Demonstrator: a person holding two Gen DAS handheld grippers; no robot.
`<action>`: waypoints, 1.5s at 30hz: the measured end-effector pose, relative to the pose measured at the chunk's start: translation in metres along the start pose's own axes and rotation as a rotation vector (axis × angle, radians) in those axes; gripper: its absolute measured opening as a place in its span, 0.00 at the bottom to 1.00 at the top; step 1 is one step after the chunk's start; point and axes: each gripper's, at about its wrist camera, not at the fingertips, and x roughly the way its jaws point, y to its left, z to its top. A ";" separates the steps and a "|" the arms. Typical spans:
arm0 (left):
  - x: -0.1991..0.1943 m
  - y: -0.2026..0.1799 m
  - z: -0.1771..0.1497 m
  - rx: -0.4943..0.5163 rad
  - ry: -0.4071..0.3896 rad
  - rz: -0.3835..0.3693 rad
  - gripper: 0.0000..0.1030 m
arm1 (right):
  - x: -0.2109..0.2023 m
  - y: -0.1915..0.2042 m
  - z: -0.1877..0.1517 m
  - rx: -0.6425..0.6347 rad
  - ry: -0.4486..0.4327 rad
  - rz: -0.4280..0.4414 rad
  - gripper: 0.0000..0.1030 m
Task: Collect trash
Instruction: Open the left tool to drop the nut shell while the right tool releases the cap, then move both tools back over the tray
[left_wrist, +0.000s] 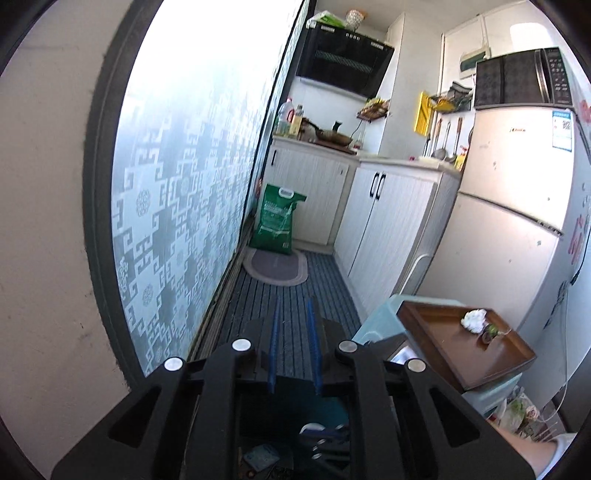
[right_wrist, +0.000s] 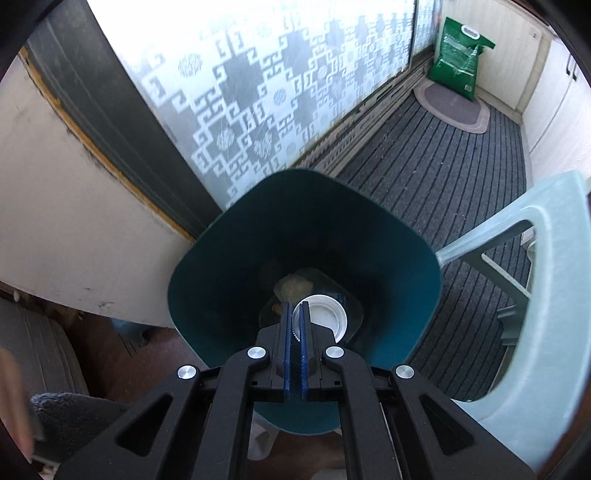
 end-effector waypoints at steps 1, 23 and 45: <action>-0.003 0.001 0.001 -0.005 -0.010 -0.011 0.15 | 0.004 0.002 -0.001 -0.006 0.010 -0.003 0.04; -0.033 -0.015 0.014 -0.035 -0.121 -0.095 0.21 | -0.050 0.009 0.012 -0.022 -0.217 -0.032 0.34; 0.004 -0.077 0.019 -0.054 -0.055 -0.198 0.42 | -0.185 -0.108 -0.050 0.136 -0.476 -0.223 0.34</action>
